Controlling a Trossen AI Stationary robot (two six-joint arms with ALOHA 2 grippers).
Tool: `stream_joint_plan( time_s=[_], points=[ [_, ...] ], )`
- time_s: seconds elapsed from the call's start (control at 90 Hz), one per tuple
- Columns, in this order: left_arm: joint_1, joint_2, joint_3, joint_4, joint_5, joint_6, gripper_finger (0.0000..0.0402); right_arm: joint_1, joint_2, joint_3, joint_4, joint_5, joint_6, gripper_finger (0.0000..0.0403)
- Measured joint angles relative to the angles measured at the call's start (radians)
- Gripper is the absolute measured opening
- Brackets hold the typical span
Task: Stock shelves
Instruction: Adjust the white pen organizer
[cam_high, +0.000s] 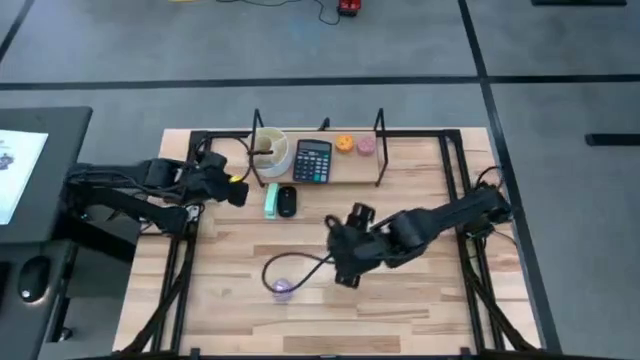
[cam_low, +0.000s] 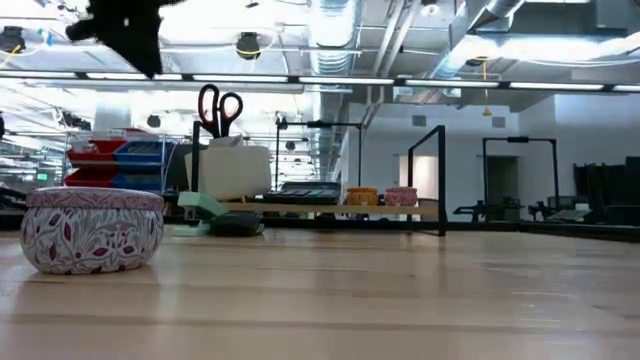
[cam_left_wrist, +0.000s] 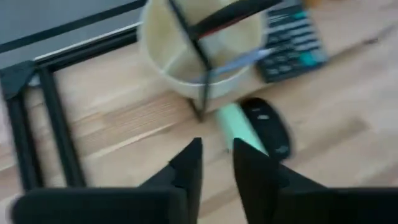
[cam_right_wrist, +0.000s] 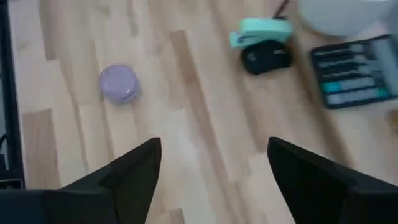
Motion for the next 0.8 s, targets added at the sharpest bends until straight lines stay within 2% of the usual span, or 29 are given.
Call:
stream_joint_plan(
  time_s=[0.067,0.167,0.411,0.6,0.8],
  points=[
    [0.046,-0.001,-0.042,0.032,0.0,0.001,0.0007,0.001,-0.028,0.0,-0.031,0.025,0.019,0.0282],
    [0.128,-0.014,-0.103,0.077,0.015,0.023,0.0005,0.007,-0.07,0.0,-0.083,0.049,0.024,0.0282],
    [0.373,-0.051,-0.246,0.304,0.143,0.193,0.0,-0.015,-0.133,0.0,-0.134,0.098,-0.009,0.0282],
    [0.556,-0.109,-0.29,0.43,0.203,0.318,0.0,-0.089,-0.168,0.0,-0.136,0.1,-0.085,0.0282],
    [0.74,-0.11,-0.345,0.57,0.365,0.421,0.0,-0.207,-0.181,0.0,-0.125,0.094,-0.164,0.0282]
  ],
)
